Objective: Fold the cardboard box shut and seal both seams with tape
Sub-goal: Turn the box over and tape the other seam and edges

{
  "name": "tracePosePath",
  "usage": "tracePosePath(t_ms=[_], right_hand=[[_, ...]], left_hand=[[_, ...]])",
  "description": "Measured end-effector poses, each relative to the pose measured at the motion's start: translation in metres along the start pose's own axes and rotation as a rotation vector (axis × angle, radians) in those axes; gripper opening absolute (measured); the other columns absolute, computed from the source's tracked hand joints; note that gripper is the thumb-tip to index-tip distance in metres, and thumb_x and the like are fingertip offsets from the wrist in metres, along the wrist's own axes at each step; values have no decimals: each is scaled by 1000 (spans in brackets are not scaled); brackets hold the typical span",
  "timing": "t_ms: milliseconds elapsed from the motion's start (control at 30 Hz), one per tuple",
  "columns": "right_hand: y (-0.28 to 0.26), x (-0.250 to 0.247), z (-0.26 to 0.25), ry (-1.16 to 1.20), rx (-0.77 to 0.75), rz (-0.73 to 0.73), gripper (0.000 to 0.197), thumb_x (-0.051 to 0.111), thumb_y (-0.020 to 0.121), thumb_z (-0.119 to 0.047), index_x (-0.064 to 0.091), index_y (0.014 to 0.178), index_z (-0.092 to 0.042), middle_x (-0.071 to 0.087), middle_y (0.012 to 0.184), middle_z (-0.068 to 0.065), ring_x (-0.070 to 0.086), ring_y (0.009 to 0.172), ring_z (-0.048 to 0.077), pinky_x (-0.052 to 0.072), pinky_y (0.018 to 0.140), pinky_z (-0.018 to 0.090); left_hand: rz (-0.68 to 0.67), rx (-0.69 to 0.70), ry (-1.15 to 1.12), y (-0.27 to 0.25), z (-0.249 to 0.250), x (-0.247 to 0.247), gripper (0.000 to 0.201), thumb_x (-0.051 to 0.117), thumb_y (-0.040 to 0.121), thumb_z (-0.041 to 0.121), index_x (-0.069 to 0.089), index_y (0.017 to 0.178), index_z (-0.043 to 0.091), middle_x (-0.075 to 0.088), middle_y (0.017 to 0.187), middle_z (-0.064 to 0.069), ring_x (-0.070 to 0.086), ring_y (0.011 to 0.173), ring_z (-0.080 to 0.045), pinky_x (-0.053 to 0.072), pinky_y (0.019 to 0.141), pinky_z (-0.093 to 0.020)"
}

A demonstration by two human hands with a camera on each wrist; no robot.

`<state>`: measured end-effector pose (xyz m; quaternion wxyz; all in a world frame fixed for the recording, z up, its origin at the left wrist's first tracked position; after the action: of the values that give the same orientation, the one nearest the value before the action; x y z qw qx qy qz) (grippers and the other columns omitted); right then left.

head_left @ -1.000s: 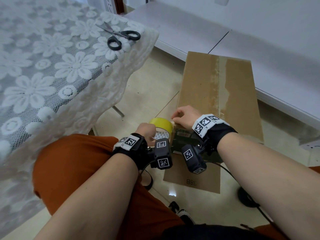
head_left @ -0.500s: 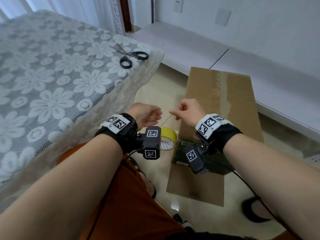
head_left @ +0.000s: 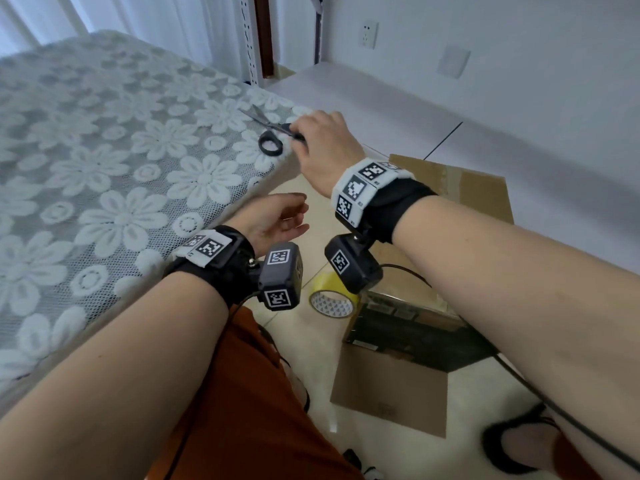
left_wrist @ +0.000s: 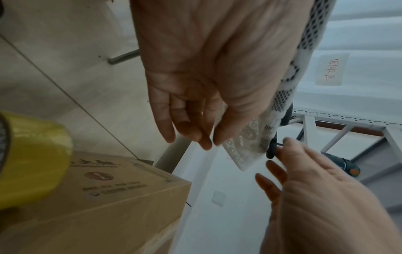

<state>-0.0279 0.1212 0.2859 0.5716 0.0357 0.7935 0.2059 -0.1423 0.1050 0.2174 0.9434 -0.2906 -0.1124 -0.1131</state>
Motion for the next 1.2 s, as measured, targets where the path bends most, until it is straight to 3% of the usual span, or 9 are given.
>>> tracePosePath(t_ms=[167, 267, 433, 533, 700, 800, 1000, 1100, 1200], right_hand=[[10, 2, 3, -54, 120, -46, 30, 42, 92, -1, 55, 118, -7, 52, 121, 10, 49, 112, 27, 41, 88, 35], [8, -2, 12, 9, 181, 18, 24, 47, 93, -7, 65, 110, -9, 60, 113, 9, 56, 104, 25, 40, 82, 29], [-39, -4, 42, 228, 340, 115, 14, 57, 91, -15, 67, 99, -12, 61, 103, 2, 54, 91, 15, 36, 77, 20], [-79, 2, 52, 281, 406, 80, 9, 62, 88, -12, 67, 95, -11, 58, 94, 0, 47, 80, 10, 31, 68, 15], [-122, 9, 65, 355, 519, -35, 11, 71, 81, -13, 71, 92, -15, 63, 83, -4, 53, 76, 11, 37, 68, 21], [-136, 11, 66, 514, 551, -229, 16, 65, 82, -4, 71, 96, -7, 70, 89, 8, 60, 75, 17, 47, 68, 27], [-164, 21, 66, 998, 842, -494, 22, 58, 86, -8, 65, 100, 7, 65, 87, 17, 53, 61, 15, 37, 55, 25], [-179, 31, 73, 1006, 877, -547, 11, 68, 85, -17, 68, 86, -6, 62, 76, 11, 48, 55, 14, 37, 48, 23], [-192, 36, 77, 1114, 980, -547, 22, 68, 84, -31, 65, 82, -9, 60, 68, 4, 43, 49, 11, 33, 46, 21]], left_hand=[[-150, 7, -161, -2, 1, 12, 14, 60, 91, 24, 61, 98, 11, 62, 89, -5, 58, 83, -16, 55, 81, -31], [-173, 22, -192, -1, -2, 18, 18, 60, 90, 27, 60, 100, 11, 62, 93, -6, 58, 84, -17, 54, 82, -33], [-286, 99, -300, -4, -1, 26, 30, 41, 87, 4, 53, 115, 10, 60, 110, -10, 58, 96, -24, 52, 87, -37], [-367, 115, -329, -5, 3, 31, 30, 44, 87, 13, 54, 115, 10, 60, 105, -9, 59, 93, -24, 53, 82, -35], [-274, 112, -120, 1, -18, 45, 15, 53, 95, 13, 62, 108, 9, 60, 90, -8, 67, 74, -18, 56, 67, -28], [-241, 83, -92, 2, -31, 49, 7, 56, 92, 4, 60, 97, 3, 59, 86, -11, 69, 68, -19, 58, 67, -28], [-79, 28, 347, 7, -59, 48, 29, 70, 85, 20, 68, 111, 8, 67, 89, -2, 57, 71, -10, 45, 58, -19], [-103, 50, 636, 8, -65, 48, 32, 68, 85, 36, 71, 108, 14, 67, 100, 0, 50, 83, -12, 39, 66, -23], [-206, -43, 699, 10, -67, 43, 53, 70, 80, 43, 62, 123, 12, 61, 121, -5, 54, 109, -18, 46, 89, -29]])
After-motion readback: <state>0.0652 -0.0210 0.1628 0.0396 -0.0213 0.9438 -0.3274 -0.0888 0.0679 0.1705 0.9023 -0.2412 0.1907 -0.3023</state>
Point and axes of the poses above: each hand's wrist, its own y-axis towards the middle knuckle, its own x-axis out of the palm, z = x × y, the point moved 1 cm from there along y, towards the middle knuckle
